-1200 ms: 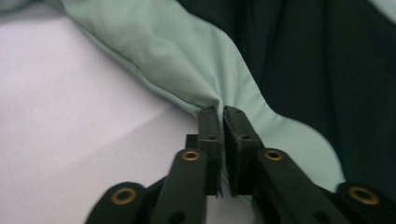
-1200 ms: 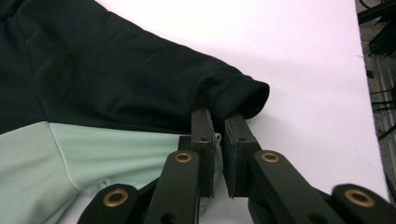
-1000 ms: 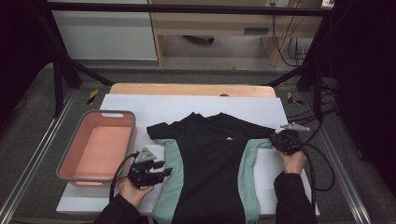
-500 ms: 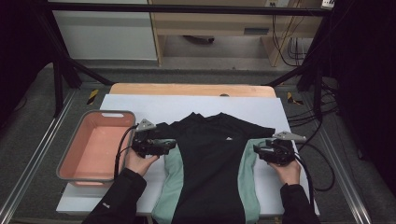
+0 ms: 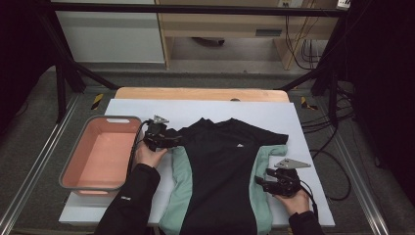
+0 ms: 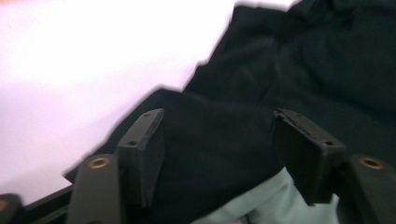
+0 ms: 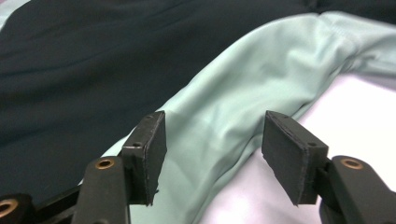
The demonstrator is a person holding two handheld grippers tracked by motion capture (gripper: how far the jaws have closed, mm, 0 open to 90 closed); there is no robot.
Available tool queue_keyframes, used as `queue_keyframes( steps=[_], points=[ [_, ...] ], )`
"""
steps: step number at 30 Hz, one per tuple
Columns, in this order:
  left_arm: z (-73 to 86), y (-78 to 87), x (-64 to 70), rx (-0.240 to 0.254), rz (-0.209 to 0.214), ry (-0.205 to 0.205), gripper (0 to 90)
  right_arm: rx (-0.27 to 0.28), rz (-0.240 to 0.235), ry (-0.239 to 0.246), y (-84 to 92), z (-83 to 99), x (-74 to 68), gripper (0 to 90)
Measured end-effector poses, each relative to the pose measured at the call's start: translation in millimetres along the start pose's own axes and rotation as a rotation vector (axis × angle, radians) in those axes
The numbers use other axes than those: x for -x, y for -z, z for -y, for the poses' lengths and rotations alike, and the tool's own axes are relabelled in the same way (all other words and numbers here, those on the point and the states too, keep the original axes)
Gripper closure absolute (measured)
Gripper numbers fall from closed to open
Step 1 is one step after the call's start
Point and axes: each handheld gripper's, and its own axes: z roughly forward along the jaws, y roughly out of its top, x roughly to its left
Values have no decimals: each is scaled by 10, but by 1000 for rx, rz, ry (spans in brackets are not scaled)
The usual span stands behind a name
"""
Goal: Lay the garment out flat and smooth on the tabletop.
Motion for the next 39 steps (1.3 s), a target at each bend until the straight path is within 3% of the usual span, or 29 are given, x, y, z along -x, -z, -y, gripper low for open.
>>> queue_keyframes(
  steps=[2, 8, 11, 13, 14, 16, 22, 25, 28, 30, 35, 39],
  points=[
    [42, -59, -3, -39, -3, 2, 390, -3, -15, -15, 12, 38, -28, 423],
    [175, -119, -60, -44, -30, 76, 588, -35, -40, -10, 10, 127, -121, 502],
    [222, -104, -53, -32, -56, 81, 719, -43, -19, -20, 13, 120, -117, 669],
    [239, -85, -46, -33, -68, 91, 812, -49, 7, 4, 19, 126, -107, 825],
    [243, -78, -39, -40, -70, 95, 850, -56, 9, 6, 24, 125, -98, 860],
    [257, -53, -16, -42, -83, 88, 876, -61, 1, -9, 26, 120, -86, 882],
    [323, 60, 54, -23, -123, 67, 882, -73, 29, 21, 59, 97, -38, 890],
    [274, 29, 41, -9, -126, 99, 879, -58, 37, 15, 80, 101, -6, 887],
    [232, 3, 2, -4, -123, 114, 868, -40, 22, 38, 88, 105, -39, 851],
    [229, 31, -4, 9, -126, 103, 841, -11, 9, 38, 93, 104, -46, 735],
    [210, 134, 12, 59, -71, 95, 576, 57, -18, 9, 111, 91, -55, 475],
    [182, 181, 60, 108, -29, 64, 381, 96, -33, -1, 133, 69, -74, 336]
  ],
)
